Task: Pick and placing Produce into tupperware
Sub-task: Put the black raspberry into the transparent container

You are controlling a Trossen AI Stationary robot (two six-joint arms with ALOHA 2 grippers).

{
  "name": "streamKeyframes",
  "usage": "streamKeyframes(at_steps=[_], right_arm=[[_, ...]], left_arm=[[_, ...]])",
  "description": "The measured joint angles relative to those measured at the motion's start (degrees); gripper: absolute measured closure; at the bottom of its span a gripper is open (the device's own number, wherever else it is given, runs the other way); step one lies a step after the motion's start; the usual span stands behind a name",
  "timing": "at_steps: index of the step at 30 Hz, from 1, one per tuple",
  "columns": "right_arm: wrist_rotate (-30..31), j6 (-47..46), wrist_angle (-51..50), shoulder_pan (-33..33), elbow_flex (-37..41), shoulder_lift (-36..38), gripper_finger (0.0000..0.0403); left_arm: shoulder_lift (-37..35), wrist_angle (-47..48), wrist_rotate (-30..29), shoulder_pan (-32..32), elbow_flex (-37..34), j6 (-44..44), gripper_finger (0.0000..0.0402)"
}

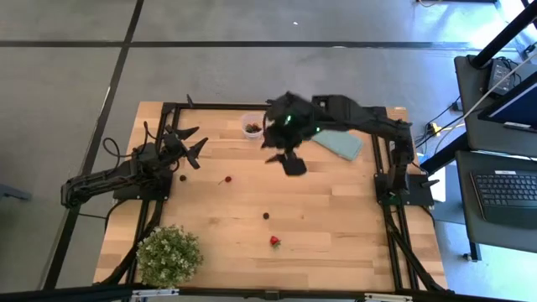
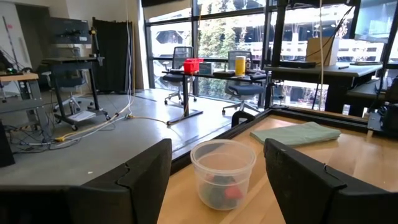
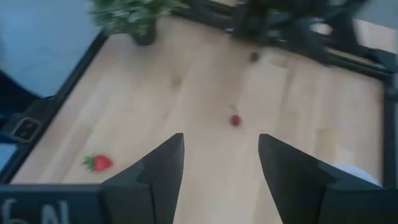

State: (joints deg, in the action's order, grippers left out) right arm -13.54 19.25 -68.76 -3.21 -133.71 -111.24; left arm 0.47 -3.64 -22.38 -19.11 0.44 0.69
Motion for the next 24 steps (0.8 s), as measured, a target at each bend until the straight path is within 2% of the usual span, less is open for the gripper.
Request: streamKeyframes(at_steps=[4, 10, 15, 16, 18, 21, 22, 24], right_arm=[[-0.03, -0.48, 0.71, 3.64, 1.13, -2.00, 0.0207], [-1.04, -3.69, 4.14, 5.04, 12.22, -2.12, 0.0225], [-15.78, -4.84, 11.93, 5.36, 26.20, -2.25, 0.0234], [-16.07, -6.43, 14.83, 5.77, 28.90, -2.22, 0.0237], [-9.21, -8.34, 20.99, 6.67, 34.37, -2.14, 0.0243], [6.57, -7.95, 27.70, 7.98, 41.79, -2.23, 0.0258], [9.13, -7.27, 30.68, 8.31, 44.18, -2.23, 0.0263], [10.47, -7.00, 36.55, 9.20, 48.66, -2.19, 0.0274]], left_arm=[[0.00, 0.02, 0.01, 0.00, 0.01, -0.02, 0.0154], [0.00, 0.02, 0.26, 0.02, 0.00, -0.18, 0.0154], [0.00, 0.02, 0.32, 0.02, -0.01, -0.26, 0.0154], [0.00, 0.02, 0.33, 0.02, 0.01, -0.27, 0.0154], [0.00, 0.02, 0.35, 0.02, 0.00, -0.28, 0.0154], [0.00, 0.02, 0.38, 0.00, 0.01, -0.51, 0.0154], [0.00, 0.02, 0.38, 0.01, 0.01, -0.56, 0.0154], [0.00, 0.02, 0.39, 0.01, 0.01, -0.55, 0.0154]])
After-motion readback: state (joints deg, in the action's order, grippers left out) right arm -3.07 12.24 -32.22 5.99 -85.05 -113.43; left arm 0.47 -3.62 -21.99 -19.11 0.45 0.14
